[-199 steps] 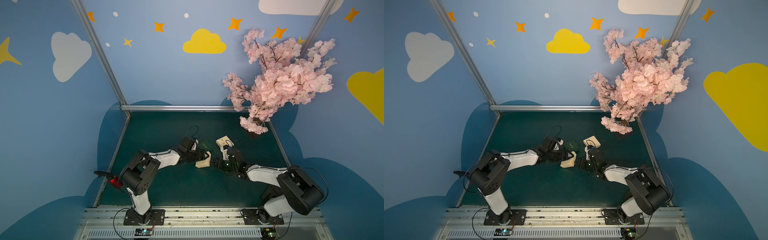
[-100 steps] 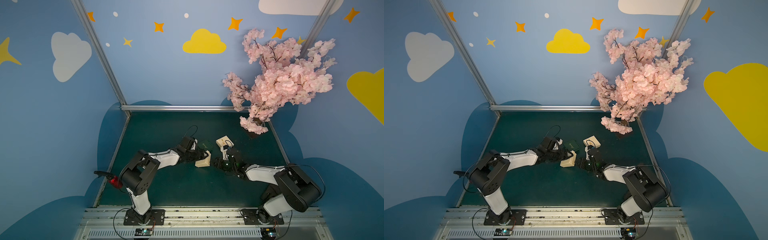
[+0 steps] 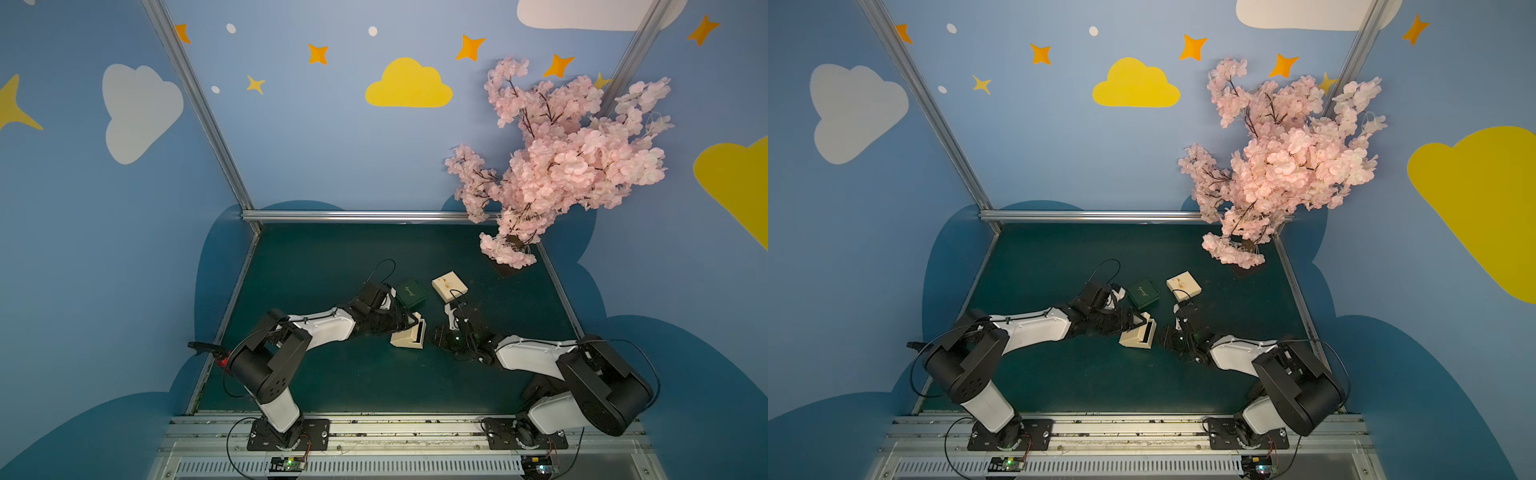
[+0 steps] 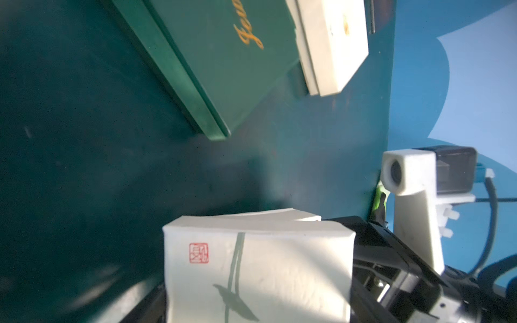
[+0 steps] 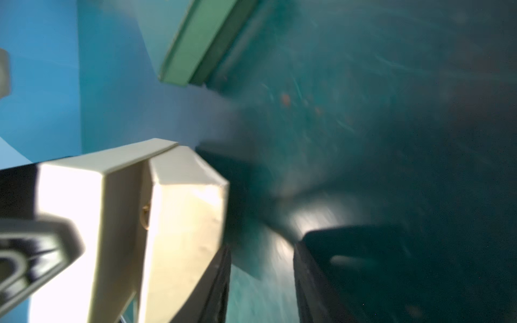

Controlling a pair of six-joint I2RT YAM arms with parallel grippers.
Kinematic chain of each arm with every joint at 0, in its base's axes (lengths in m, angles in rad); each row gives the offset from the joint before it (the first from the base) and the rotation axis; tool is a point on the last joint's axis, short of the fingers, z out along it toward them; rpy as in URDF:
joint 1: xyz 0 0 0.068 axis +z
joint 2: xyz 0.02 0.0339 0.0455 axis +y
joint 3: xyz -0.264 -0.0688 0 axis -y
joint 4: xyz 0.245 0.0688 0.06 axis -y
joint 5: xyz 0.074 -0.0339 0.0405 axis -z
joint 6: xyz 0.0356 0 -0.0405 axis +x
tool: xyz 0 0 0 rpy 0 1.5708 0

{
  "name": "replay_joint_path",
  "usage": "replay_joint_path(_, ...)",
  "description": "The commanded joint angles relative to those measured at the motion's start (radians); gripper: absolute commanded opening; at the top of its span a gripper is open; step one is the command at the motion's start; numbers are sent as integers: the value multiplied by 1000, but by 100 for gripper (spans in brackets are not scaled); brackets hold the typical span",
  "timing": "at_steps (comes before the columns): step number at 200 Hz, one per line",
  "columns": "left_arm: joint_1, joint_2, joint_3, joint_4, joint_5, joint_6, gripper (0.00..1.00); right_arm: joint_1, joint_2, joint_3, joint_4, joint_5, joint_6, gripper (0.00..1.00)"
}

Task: Take the rings out of the lift-off lid box
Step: Open the lid on the jewelry box.

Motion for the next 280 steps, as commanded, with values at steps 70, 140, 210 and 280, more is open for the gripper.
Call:
replay_joint_path(70, 12, -110, 4, -92, -101, 53, 85, 8, -258, -25, -267, 57, -14, 45)
replay_joint_path(140, -4, -81, 9, -75, -101, 42, 85, 12, -322, 30, -222, -63, 15, 53)
replay_joint_path(210, -25, -77, 6, -66, -103, 38, 86, 25, -190, 57, -129, -122, 39, 54)
replay_joint_path(280, -32, -37, 15, -58, -97, 49, 85, 41, -122, 68, -99, -105, 52, 54)
